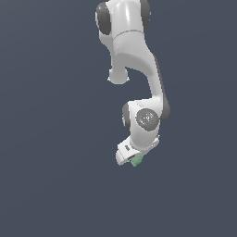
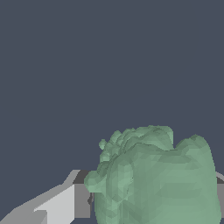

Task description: Pick up the object and move it to a goal position.

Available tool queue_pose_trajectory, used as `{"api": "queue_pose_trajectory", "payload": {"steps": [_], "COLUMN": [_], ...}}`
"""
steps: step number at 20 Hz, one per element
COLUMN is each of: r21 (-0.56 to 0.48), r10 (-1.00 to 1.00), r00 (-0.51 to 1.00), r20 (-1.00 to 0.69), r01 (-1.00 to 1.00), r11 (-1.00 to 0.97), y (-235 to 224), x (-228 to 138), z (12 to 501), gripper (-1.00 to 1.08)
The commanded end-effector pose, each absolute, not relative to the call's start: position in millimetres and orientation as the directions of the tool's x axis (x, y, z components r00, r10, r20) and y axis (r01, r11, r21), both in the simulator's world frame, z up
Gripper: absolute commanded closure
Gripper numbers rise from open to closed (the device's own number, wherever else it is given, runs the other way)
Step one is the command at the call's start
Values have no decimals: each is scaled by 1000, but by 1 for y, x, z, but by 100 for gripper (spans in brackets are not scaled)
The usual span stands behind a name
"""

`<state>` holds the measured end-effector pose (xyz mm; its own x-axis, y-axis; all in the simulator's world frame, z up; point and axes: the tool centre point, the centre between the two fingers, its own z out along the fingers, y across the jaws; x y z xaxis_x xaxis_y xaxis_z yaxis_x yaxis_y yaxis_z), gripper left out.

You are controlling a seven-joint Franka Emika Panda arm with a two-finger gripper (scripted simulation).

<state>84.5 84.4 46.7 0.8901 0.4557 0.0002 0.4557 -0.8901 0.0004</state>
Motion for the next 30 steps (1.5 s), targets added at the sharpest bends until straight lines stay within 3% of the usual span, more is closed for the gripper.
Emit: {"api": "queue_pose_trajectory", "payload": {"steps": [1, 17, 30], "r21": [0, 0, 1], "r10": [456, 456, 456], "r00": [890, 890, 890], "r20": [0, 0, -1], "r01": [456, 456, 456], "r11": [-890, -890, -890], "y": [85, 74, 15], "x": [84, 79, 52], "z": [46, 65, 166], "gripper": [108, 108, 108]}}
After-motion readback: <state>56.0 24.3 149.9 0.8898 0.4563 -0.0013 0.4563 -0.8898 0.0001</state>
